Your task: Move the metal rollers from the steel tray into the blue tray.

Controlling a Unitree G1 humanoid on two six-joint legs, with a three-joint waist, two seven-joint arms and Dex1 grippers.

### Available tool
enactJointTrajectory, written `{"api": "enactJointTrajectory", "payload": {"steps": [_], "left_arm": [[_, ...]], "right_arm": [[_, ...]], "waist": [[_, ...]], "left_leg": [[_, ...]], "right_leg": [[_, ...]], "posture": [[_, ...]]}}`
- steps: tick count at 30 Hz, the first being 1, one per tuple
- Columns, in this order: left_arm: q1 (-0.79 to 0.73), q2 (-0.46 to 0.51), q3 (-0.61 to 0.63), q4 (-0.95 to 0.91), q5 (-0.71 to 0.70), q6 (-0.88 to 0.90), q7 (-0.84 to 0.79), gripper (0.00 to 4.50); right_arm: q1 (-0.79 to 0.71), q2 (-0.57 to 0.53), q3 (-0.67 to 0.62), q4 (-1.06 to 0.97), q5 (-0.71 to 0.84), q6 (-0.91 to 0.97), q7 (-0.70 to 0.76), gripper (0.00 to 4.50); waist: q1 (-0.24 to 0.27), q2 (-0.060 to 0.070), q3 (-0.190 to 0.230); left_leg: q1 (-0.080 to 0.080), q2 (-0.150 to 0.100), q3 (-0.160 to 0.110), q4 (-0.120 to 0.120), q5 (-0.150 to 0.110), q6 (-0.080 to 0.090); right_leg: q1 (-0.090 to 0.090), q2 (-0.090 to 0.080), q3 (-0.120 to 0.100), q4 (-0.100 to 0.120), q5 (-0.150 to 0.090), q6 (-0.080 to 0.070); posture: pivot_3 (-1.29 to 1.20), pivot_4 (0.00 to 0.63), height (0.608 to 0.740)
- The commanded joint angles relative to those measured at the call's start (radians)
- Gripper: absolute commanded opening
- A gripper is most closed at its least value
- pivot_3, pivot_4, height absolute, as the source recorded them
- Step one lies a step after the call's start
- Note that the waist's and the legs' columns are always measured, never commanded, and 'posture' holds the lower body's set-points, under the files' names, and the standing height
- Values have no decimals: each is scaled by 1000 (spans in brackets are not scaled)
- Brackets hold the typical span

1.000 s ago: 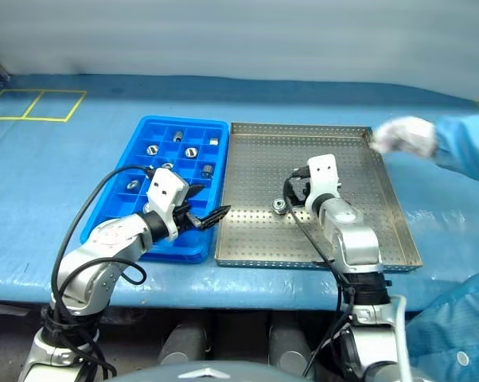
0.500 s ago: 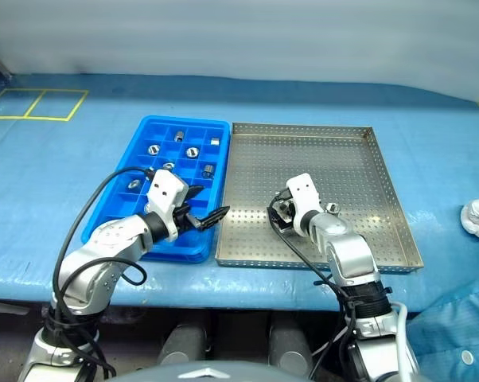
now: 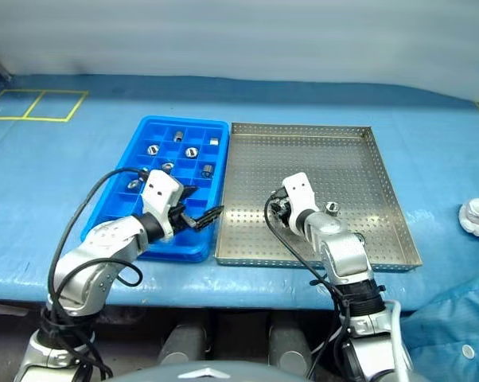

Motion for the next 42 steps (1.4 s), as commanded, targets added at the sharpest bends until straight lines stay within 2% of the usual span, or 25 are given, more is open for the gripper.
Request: {"api": "enactJointTrajectory", "payload": {"steps": [1,6,11,16,22,26,31,32,36,42], "left_arm": [[4,51,111,-87,-33,53,8,4490],[36,151,230,-194,-77,151,-4,4490],[119,193,299,-250,-69,195,24,4490],[221,152,332,-318,-81,209,68,4490],[286,109,314,-364,-70,208,113,4490],[300,91,308,-379,-74,209,132,4490],[299,86,301,-378,-76,208,142,4490],[300,86,300,-378,-77,207,142,4490],[280,92,281,-353,-78,203,136,4490],[239,98,244,-326,-78,197,119,4490]], "right_arm": [[-67,39,20,-115,22,-28,18,1827],[-159,92,93,-143,66,-32,111,1827],[-265,166,161,-3,45,-175,172,1827],[-384,253,184,275,17,-298,207,1827],[-502,341,159,569,-11,-415,215,1827],[-555,384,138,686,-21,-470,211,1827],[-582,386,122,788,-50,-514,197,1827],[-583,385,120,796,-55,-521,196,2554],[-579,374,102,797,-80,-570,156,3698],[-526,349,76,659,-71,-537,154,3698]], "waist": [[-7,0,0],[-3,0,0],[7,0,0],[26,0,0],[60,0,0],[78,0,0],[98,0,0],[101,0,1],[101,0,1],[98,0,1]], "left_leg": [[0,1,0,-1,0,0],[0,2,-1,-4,0,0],[0,2,-2,-5,0,0],[1,2,-2,-5,0,-1],[1,2,-4,-7,1,-2],[1,2,-5,-8,1,-3],[1,2,-6,-9,2,-4],[1,2,-6,-9,2,-4],[1,2,-6,-11,3,-6],[1,2,-7,-12,3,-6]], "right_leg": [[-1,1,0,0,0,0],[-1,2,-1,0,-1,-2],[-1,1,-2,-1,-1,-2],[-1,1,-2,-1,-1,-2],[-1,2,-4,0,-2,-4],[-1,2,-5,-1,-2,-4],[-1,2,-6,-1,-2,-5],[-1,2,-6,-1,-3,-5],[-2,2,-6,-1,-3,-5],[-2,2,-7,-1,-3,-6]], "posture": [[129,150,740],[170,150,740],[223,150,740],[304,150,740],[362,150,740],[377,150,740],[381,150,740],[372,150,740],[346,150,740],[312,150,740]]}}
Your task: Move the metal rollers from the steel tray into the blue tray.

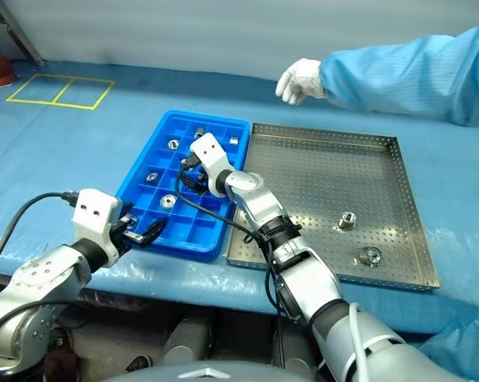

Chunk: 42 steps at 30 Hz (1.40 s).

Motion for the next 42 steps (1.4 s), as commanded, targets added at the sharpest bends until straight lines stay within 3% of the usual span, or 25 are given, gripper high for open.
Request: {"api": "enactJointTrajectory", "payload": {"steps": [1,8,16,24,30,42], "left_arm": [[-22,7,-19,-2,-6,-20,-11,4490],[-99,-13,-119,49,-2,-50,-29,4490],[-212,-40,-268,139,-8,-99,-92,4490],[-372,-49,-414,288,20,-222,-221,4490],[-377,-68,-437,307,21,-252,-235,4490],[-317,-60,-404,279,24,-250,-200,4490]], "right_arm": [[34,-18,-19,-158,9,23,3,3698],[360,-225,18,-727,-23,283,23,3698],[639,-377,-87,-1057,-99,519,-134,3698],[652,-282,-196,-1075,-160,610,-365,3698],[623,-208,-291,-1056,-204,638,-515,3698],[596,-100,-379,-975,-169,687,-595,3698]], "waist": [[-1,0,0],[7,0,0],[-22,0,0],[-78,0,0],[-98,0,0],[-95,0,0]], "left_leg": [[0,0,0,0,0,0],[-1,-1,-2,0,0,0],[-1,-1,0,2,0,0],[-2,-1,1,6,0,0],[-3,-1,1,5,0,1],[-2,-1,1,6,0,1]], "right_leg": [[0,0,0,0,0,0],[1,-2,-2,-1,-1,-1],[1,-2,-2,0,-1,-1],[1,-2,-1,0,0,1],[1,-2,0,0,1,2],[1,-2,0,0,1,2]], "posture": [[306,150,740],[262,150,740],[138,150,740],[70,150,740],[70,150,740],[124,150,740]]}}
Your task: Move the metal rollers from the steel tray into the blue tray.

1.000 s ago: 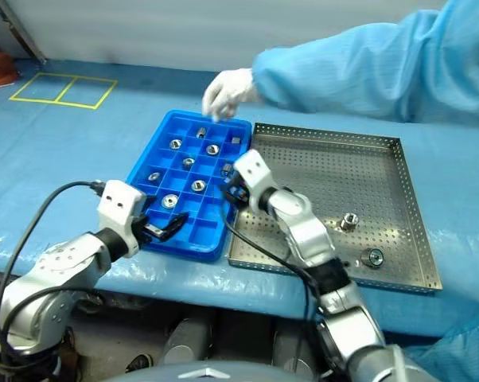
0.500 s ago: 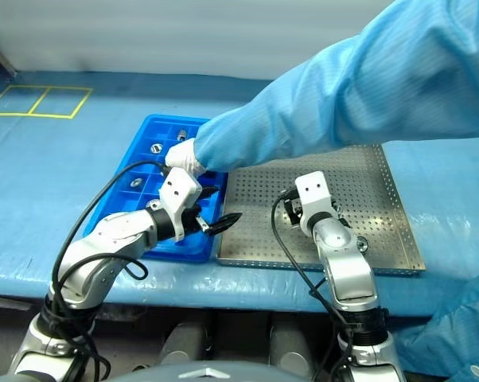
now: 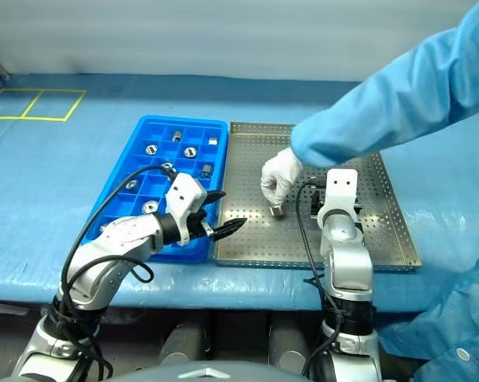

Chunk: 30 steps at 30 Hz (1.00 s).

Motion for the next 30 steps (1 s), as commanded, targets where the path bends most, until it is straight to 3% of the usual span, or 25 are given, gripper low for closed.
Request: {"api": "enactJointTrajectory", "payload": {"steps": [1,5,8,12,18,24,30], "left_arm": [[6,3,25,-46,9,-15,13,4490],[16,2,26,-51,11,-14,24,4490],[16,1,27,-49,18,-13,27,4490],[13,3,33,-43,23,-13,26,4490],[22,19,102,-50,19,-3,43,4490],[76,108,266,-95,21,64,79,4490],[156,197,437,-166,30,150,121,4490]], "right_arm": [[-11,21,-21,5,8,7,-27,3698],[-1,38,-46,36,12,-2,-44,3698],[8,44,-49,36,19,-4,-42,3120],[6,44,-35,12,27,-19,-34,1886],[-29,22,59,-72,92,-74,95,1886],[-87,-20,262,-136,214,-49,330,1886],[-149,-25,416,-95,280,-78,469,1886]], "waist": [[1,0,0],[1,0,0],[1,0,0],[0,0,0],[-5,0,0],[-13,0,0],[5,0,0]], "left_leg": [[0,0,0,0,0,0],[0,0,0,0,0,0],[0,0,0,0,0,0],[0,0,0,0,0,0],[0,0,0,0,0,0],[1,1,-1,-2,0,0],[1,1,-2,-3,0,0]], "right_leg": [[0,0,0,0,0,0],[0,0,0,0,0,0],[0,0,0,0,0,0],[0,0,0,0,0,0],[0,0,0,0,0,0],[0,1,0,0,0,-1],[0,1,-1,0,-1,-2]], "posture": [[126,150,740],[129,150,740],[127,150,740],[119,150,740],[115,150,740],[156,150,740],[220,150,740]]}}
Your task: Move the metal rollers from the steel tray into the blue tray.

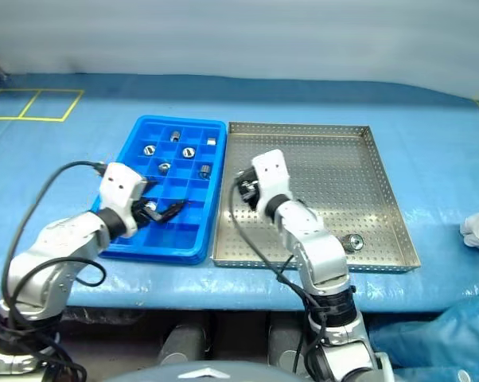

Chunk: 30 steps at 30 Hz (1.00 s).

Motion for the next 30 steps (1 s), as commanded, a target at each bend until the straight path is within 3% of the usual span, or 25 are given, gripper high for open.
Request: {"api": "enactJointTrajectory", "payload": {"steps": [1,8,14,19,25,30], "left_arm": [[32,35,105,-82,6,48,28,4490],[87,28,191,-114,17,126,93,4490],[104,3,182,-147,9,152,120,4490],[98,-6,166,-153,7,159,120,4490],[79,-6,142,-142,5,146,110,4490],[30,-43,82,-127,-32,95,66,4490]], "right_arm": [[-51,6,65,5,35,-38,63,1886],[-116,79,174,128,38,-81,98,1886],[-87,137,269,222,39,-86,117,1886],[-89,154,270,282,40,-88,126,1886],[-90,148,238,264,14,-136,88,3632],[-71,98,117,118,-1,-146,19,3632]], "waist": [[6,0,0],[37,0,0],[58,-1,0],[69,-1,0],[73,-1,0],[83,-1,0]], "left_leg": [[0,0,0,0,0,0],[0,0,-1,0,0,0],[0,0,-1,-3,0,-1],[0,0,-3,-3,1,-2],[0,0,-3,-3,1,-3],[-1,0,-4,-3,1,-3]], "right_leg": [[0,0,0,0,0,0],[0,0,-2,0,0,0],[-1,0,-3,0,-1,-2],[-1,0,-4,0,-1,-3],[0,0,-5,0,-2,-3],[-1,-1,-6,0,-2,-3]], "posture": [[233,150,740],[289,150,740],[315,150,740],[315,150,740],[303,150,740],[271,150,740]]}}
